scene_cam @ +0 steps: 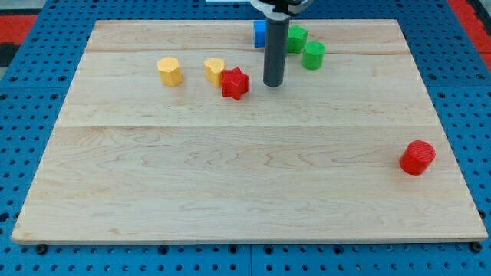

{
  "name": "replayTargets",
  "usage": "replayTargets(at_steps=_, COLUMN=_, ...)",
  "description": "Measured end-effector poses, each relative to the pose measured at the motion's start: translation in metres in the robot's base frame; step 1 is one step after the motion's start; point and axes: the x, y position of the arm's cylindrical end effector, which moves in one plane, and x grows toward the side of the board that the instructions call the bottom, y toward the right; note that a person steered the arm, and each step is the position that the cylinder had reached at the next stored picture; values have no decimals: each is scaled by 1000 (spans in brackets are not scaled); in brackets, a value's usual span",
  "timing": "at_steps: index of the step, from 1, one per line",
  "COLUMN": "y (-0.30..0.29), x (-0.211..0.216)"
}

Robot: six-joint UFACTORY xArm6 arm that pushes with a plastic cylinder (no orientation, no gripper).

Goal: Move the red star to the right side of the yellow hexagon

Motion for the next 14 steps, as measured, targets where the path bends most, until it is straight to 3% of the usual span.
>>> replayTargets(at_steps=3, y=-99, x=-10)
replayTargets(at_steps=5, y=-104, x=-48)
replayTargets(at_steps=8, y=-166, x=-32)
replayTargets(at_steps=9, y=-163, x=-32)
replayTargets(at_steps=11, y=-90, x=-28)
replayTargets(at_steps=12, y=-61, x=10)
replayTargets(at_steps=14, y=-85, x=67)
